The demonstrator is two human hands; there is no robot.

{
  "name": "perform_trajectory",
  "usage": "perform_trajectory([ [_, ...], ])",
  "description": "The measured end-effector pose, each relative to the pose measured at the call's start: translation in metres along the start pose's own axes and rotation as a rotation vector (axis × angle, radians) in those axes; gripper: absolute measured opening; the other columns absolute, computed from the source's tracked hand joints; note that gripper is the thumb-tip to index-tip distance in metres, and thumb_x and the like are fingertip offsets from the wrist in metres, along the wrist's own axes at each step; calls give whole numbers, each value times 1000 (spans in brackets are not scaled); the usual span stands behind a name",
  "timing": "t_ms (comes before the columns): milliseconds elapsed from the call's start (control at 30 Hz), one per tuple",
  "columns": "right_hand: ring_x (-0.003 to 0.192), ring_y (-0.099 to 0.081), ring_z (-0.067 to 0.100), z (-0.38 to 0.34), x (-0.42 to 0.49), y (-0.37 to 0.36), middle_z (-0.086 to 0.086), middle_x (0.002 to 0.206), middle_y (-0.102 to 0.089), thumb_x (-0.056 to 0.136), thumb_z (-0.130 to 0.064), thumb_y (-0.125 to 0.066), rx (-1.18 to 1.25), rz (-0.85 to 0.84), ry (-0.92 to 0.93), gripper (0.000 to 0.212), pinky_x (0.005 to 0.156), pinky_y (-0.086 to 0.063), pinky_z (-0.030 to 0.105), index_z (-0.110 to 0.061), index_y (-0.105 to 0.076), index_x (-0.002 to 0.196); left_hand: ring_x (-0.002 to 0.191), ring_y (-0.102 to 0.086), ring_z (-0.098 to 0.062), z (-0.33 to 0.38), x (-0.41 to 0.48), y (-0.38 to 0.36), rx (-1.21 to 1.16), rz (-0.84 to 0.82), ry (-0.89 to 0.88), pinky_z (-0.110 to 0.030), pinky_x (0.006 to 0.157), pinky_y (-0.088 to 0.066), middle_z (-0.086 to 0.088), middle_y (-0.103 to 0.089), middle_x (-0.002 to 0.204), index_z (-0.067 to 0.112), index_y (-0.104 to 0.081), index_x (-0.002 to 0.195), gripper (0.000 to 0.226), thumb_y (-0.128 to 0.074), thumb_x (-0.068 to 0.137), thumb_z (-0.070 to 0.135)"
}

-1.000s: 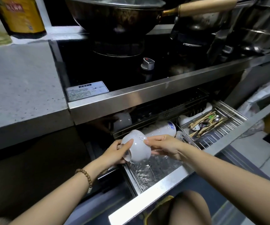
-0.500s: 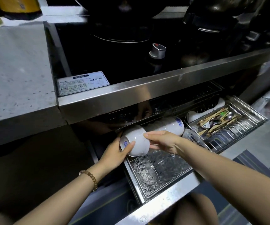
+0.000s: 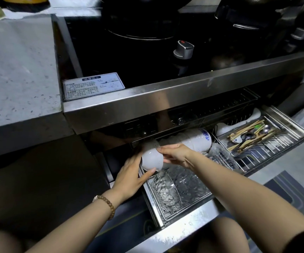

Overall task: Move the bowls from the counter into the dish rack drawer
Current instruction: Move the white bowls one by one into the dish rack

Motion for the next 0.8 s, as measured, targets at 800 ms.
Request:
perform_trajectory([
  [800,41,-61,4,10,21,13,-3,46,-66,74,-5,-76,-157,85,71,9,47,-54,15,-3,-67,73,133,19,3,-11,2,-19,211,-51,-13,-22,109,6,8,-2,159,24,-6,150,95,-17,70,76],
])
Point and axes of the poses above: each hand's wrist, its own x-axis towards the middle knuckle, its own y-axis out of the back of the hand, z = x × y, the point moved 9 cm from there along x, towards the middle knuckle
